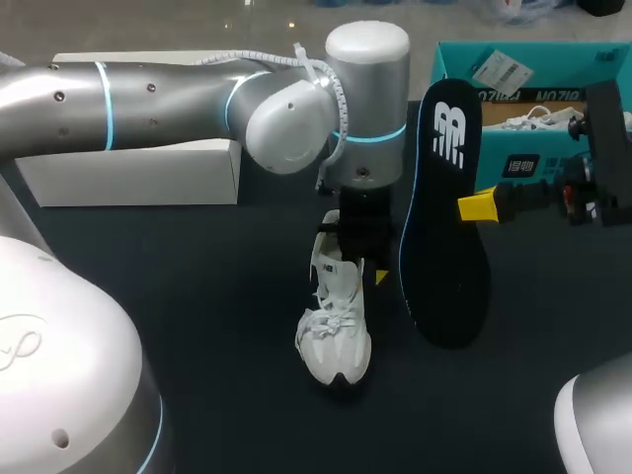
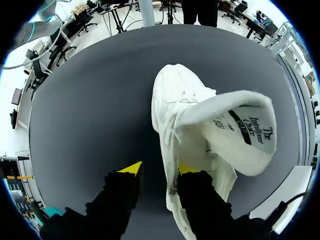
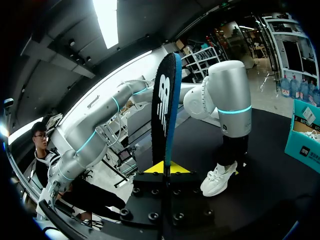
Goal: Take the shoe out of the shoebox, open the shoe tongue, remove and reinsert the insole, then place the shoe into the shoebox
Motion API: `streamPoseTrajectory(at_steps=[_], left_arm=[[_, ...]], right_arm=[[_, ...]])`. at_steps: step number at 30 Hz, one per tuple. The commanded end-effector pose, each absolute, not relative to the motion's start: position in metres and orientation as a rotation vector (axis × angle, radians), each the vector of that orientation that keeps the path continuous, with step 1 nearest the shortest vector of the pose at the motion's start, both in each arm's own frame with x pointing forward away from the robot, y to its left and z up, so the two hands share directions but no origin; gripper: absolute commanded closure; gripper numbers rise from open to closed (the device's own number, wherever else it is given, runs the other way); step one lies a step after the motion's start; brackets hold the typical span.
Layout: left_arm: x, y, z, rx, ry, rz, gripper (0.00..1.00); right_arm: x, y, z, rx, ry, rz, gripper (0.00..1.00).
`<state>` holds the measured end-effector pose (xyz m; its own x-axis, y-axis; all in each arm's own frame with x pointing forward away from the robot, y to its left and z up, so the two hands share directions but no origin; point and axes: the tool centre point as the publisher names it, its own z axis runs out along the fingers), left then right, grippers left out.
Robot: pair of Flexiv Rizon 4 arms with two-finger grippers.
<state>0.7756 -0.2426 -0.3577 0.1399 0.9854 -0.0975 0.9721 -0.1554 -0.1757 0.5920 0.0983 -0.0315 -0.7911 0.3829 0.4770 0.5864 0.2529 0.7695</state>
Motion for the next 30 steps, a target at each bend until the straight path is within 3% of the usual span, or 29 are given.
streamPoseTrajectory(at_steps=[1,14,30], left_arm=[[0.776,-0.215,-0.328,-2.408,-2.087,0.431,0.0],[0.806,-0.209,-0.269,-2.674,-2.147,0.768,0.0],[0.83,-0.214,-0.217,-2.906,-2.032,1.095,0.0]], right_arm=[[0.597,0.102,-0.031,-0.91,-2.328,-1.553,1.0],[0.597,0.102,-0.031,-0.91,-2.328,-1.553,1.0],[0.706,0.072,-0.049,-1.335,-2.01,-1.205,1.0]])
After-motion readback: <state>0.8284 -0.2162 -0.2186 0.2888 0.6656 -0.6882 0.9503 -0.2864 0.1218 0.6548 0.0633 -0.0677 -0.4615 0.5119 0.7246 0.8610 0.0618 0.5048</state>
